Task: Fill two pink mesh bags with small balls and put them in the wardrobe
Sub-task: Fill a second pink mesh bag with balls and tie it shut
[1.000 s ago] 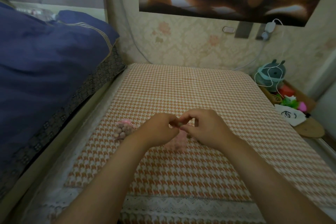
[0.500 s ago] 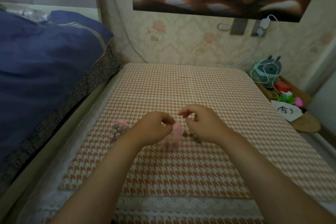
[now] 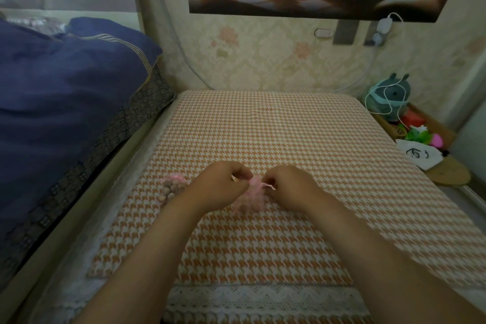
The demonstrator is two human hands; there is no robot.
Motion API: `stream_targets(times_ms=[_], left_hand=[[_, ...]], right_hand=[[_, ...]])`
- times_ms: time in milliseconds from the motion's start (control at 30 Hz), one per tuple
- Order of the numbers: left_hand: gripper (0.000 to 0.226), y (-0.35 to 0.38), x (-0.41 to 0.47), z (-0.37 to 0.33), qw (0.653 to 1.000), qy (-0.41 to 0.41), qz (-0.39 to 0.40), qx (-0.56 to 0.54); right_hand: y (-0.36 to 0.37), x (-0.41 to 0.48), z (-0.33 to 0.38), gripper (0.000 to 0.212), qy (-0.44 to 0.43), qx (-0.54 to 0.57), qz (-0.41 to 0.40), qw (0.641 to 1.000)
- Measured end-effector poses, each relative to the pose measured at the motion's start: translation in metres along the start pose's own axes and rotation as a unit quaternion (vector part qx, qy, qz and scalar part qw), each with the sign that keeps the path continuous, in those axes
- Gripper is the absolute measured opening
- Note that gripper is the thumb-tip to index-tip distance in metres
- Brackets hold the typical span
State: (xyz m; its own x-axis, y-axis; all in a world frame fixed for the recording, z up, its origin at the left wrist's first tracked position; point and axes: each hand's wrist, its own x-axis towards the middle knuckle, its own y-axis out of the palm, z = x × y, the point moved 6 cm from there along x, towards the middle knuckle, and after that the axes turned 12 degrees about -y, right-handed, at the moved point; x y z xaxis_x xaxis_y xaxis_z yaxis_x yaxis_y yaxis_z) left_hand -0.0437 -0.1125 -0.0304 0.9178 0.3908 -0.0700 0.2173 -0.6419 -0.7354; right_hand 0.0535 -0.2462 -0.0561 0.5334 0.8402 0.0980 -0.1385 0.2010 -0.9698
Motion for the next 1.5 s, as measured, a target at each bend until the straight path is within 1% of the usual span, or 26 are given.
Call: stream_targets(times_ms=[67, 167, 233, 300, 367, 500, 667, 733, 833, 900, 1000, 1100, 1167, 1267, 1367, 1500], left_hand=[[0.023, 0.000, 0.001, 0.000, 1.000, 0.002, 0.002, 0.001], [0.023, 0.001, 0.002, -0.002, 1.000, 0.009, 0.011, 0.006], [0.022, 0.002, 0.003, -0.002, 1.000, 0.011, 0.014, 0.005], [0.023, 0.002, 0.003, -0.002, 1.000, 0.012, 0.013, 0.005], [0.022, 0.002, 0.003, -0.003, 1.000, 0.017, 0.011, 0.005], [0.021, 0.003, -0.001, -0.004, 0.999, 0.025, 0.022, -0.005], [0.022, 0.004, -0.002, -0.005, 0.999, 0.030, 0.014, 0.000], [0.023, 0.005, -0.002, -0.007, 0.999, 0.032, 0.015, 0.000], [0.023, 0.005, -0.003, -0.012, 0.999, 0.033, 0.020, 0.008], [0.024, 0.006, -0.003, -0.015, 0.999, 0.033, 0.022, 0.013], [0.024, 0.008, -0.004, -0.022, 0.999, 0.044, 0.022, 0.013], [0.020, 0.015, -0.006, -0.034, 0.997, 0.062, 0.035, 0.004], [0.019, 0.018, -0.006, -0.041, 0.996, 0.072, 0.039, -0.024], [0.018, 0.017, 0.000, -0.044, 0.997, 0.063, 0.004, -0.051], [0.021, 0.026, 0.009, -0.041, 0.999, 0.033, -0.024, -0.021], [0.033, 0.051, 0.023, -0.039, 0.999, 0.025, -0.017, 0.040]], right_hand=[[-0.010, -0.001, -0.002, 0.019, 0.022, 0.056, -0.055, 0.997], [-0.031, -0.003, -0.003, 0.018, 0.047, 0.124, -0.153, 0.979], [-0.043, -0.005, 0.002, 0.017, 0.039, 0.166, -0.198, 0.965], [-0.050, -0.007, 0.012, 0.014, 0.011, 0.205, -0.212, 0.955], [-0.052, -0.009, 0.025, 0.010, -0.027, 0.220, -0.191, 0.956], [-0.044, -0.013, 0.038, 0.011, -0.073, 0.171, -0.150, 0.971], [-0.042, -0.013, 0.033, 0.012, -0.074, 0.135, -0.135, 0.979], [-0.042, -0.014, 0.031, 0.013, -0.069, 0.115, -0.108, 0.985], [-0.038, -0.019, 0.031, 0.027, -0.062, 0.099, -0.027, 0.993], [-0.038, -0.026, 0.029, 0.034, -0.051, 0.087, 0.003, 0.995], [-0.044, -0.033, 0.024, 0.026, -0.046, 0.048, -0.004, 0.998], [-0.054, -0.044, 0.016, 0.018, -0.031, 0.036, -0.020, 0.999], [-0.060, -0.053, 0.008, 0.015, -0.016, 0.039, -0.027, 0.999], [-0.070, -0.068, -0.005, 0.013, -0.002, 0.044, -0.044, 0.998], [-0.075, -0.081, -0.018, 0.013, 0.005, 0.055, -0.061, 0.997], [-0.071, -0.090, -0.031, 0.015, 0.008, 0.055, -0.063, 0.996]])
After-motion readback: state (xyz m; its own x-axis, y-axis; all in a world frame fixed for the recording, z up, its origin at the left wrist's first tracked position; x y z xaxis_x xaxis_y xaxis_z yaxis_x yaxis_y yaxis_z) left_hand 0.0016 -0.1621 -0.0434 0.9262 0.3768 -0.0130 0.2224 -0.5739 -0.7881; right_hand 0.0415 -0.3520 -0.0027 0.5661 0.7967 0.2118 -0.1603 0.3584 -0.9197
